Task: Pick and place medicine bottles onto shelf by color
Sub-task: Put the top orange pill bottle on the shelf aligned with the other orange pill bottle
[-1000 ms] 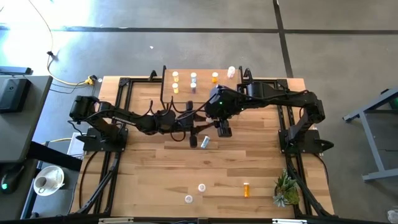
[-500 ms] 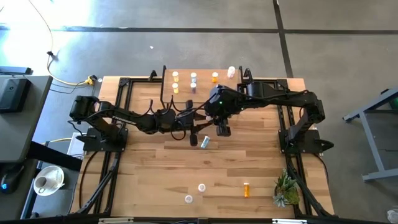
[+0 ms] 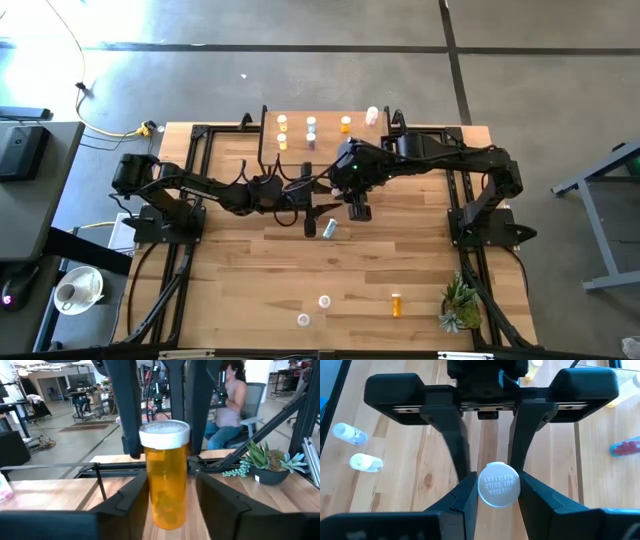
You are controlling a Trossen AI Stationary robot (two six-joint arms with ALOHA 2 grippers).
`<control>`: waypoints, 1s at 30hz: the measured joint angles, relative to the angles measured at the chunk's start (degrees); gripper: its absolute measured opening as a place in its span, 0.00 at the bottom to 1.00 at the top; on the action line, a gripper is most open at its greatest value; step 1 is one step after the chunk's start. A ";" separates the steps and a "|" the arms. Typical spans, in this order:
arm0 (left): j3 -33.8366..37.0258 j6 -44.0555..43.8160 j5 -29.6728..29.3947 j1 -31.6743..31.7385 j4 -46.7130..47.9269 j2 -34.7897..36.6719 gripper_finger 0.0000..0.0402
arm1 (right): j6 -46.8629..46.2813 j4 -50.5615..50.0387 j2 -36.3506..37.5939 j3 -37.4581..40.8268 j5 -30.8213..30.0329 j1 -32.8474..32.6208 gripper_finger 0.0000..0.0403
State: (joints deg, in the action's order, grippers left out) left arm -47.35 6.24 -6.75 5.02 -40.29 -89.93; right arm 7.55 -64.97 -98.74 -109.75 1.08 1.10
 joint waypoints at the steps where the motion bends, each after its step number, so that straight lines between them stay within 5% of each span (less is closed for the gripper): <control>1: 0.00 0.00 0.10 0.02 0.02 0.00 0.40 | 0.08 0.00 0.00 0.00 -0.04 0.02 0.26; 10: 0.03 3.45 -4.81 0.72 9.27 4.45 0.55 | 0.26 -0.63 0.06 0.00 -5.58 0.07 0.26; 25: 0.00 3.40 -3.79 1.01 30.63 20.83 0.50 | 0.41 -0.63 6.88 0.00 -18.13 0.04 0.26; 30: 3.19 1.72 -2.44 0.99 29.59 22.84 0.47 | 0.44 -0.33 11.84 0.00 -24.33 0.04 0.26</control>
State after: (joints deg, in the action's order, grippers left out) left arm -44.16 7.96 -9.19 6.00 -10.71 -67.09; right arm 7.99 -65.30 -86.90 -109.75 -23.25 1.15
